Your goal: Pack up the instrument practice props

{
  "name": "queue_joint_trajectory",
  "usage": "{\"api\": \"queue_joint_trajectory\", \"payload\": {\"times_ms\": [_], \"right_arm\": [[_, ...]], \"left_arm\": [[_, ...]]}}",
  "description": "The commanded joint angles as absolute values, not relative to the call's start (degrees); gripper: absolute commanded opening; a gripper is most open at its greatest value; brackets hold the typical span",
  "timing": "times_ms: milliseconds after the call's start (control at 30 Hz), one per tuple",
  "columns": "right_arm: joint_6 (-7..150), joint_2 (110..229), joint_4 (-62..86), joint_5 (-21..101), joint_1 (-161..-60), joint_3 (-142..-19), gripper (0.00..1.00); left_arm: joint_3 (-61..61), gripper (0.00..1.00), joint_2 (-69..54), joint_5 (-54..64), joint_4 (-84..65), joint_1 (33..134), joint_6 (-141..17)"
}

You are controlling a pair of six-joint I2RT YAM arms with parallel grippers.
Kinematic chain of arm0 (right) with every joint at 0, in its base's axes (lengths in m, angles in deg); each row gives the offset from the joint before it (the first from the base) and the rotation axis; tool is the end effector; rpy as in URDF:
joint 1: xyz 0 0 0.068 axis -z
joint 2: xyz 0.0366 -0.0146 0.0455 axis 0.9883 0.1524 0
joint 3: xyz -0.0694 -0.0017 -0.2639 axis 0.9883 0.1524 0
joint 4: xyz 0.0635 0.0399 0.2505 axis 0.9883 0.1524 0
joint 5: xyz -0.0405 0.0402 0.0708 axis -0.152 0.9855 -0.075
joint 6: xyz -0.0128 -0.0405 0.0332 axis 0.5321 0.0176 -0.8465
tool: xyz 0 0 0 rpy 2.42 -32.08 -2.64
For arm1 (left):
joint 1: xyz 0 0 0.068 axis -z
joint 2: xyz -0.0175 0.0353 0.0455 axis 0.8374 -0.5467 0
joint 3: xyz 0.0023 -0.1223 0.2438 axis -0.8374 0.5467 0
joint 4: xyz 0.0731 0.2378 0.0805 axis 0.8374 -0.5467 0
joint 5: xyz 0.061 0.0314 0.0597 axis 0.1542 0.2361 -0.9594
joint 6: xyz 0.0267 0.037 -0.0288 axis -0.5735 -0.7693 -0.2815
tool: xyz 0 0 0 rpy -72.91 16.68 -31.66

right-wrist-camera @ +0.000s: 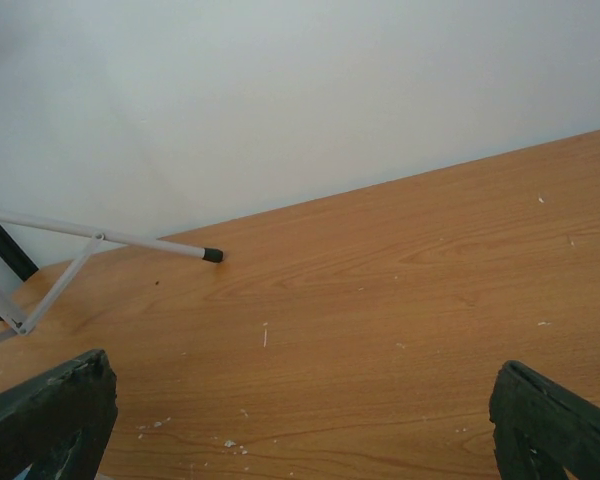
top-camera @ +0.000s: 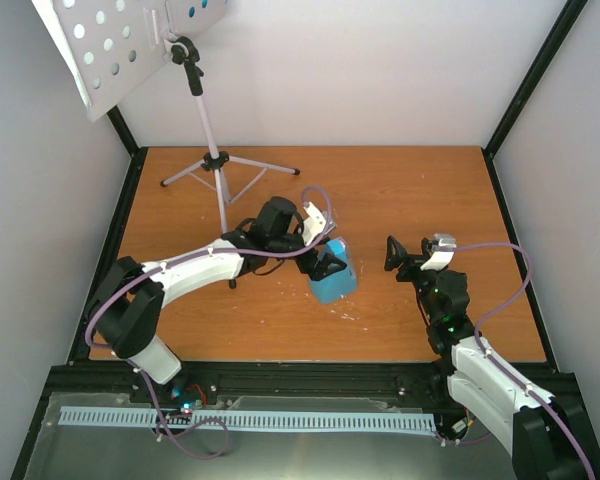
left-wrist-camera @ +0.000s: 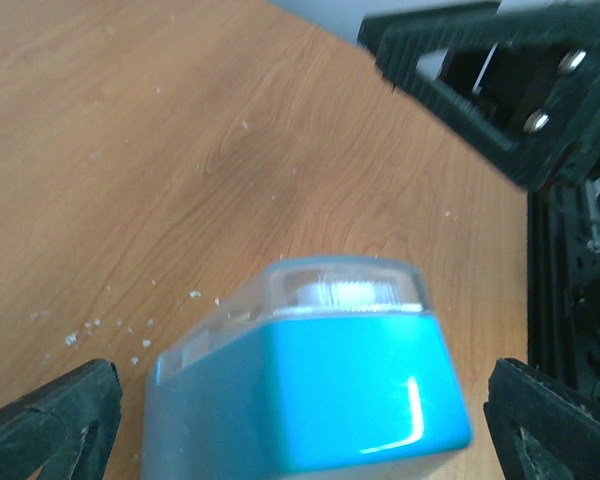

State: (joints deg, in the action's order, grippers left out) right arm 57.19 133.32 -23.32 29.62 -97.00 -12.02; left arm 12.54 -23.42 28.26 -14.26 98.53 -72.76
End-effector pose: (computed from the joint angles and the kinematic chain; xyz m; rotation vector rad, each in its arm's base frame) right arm 0.1669 0.0457 0.1893 0.1047 1.6514 0.4561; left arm 0.2502 -0.2477 0.2440 1.0868 1.9588 -1.0141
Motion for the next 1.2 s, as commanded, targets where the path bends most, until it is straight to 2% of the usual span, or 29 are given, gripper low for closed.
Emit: {"api": "queue_joint_trajectory", "payload": {"times_ms": [0, 133, 333, 567, 700, 800, 967, 1033, 1167], "right_arm": [[56.94, 133.14, -25.00, 29.61, -96.67, -12.78, 1.00], [57.07, 132.00, -24.02, 30.62, -96.72, -13.18, 1.00], [57.48, 131.49, -23.88, 30.22, -96.66, -13.13, 1.00], [58.28, 134.17, -23.63, 34.54, -96.64, -14.68, 1.00], [57.95, 133.89, -16.17, 39.69, -96.69, -18.44, 1.00], [57.34, 133.61, -6.14, 44.71, -96.62, -23.25, 1.00], [54.02, 136.14, -1.87, 57.76, -99.35, -25.25, 1.00], [54.49, 138.54, 0.35, 55.20, -104.27, -26.12, 1.00], [58.80, 146.32, 5.84, 41.35, -116.93, -29.31, 1.00]], "left_arm": [[13.71, 0.99, -24.79, 24.88, -10.82, 100.71, -74.58], [16.76, 0.94, -23.40, 22.57, -7.96, 101.07, -73.00], [20.13, 0.75, -21.30, 23.65, -3.14, 101.07, -70.58], [21.01, 0.59, -20.92, 23.42, -0.40, 101.07, -67.12], [20.06, 0.45, -20.20, 19.73, -1.99, 100.80, -62.04], [18.77, 0.36, -20.33, 21.71, -4.94, 97.99, -56.06], [18.49, 0.35, -20.97, 27.51, -6.31, 92.12, -48.68], [17.40, 0.35, -21.20, 27.22, -7.91, 91.49, -48.19], [15.05, 0.34, -22.21, 27.32, -10.83, 90.74, -48.47]]}}
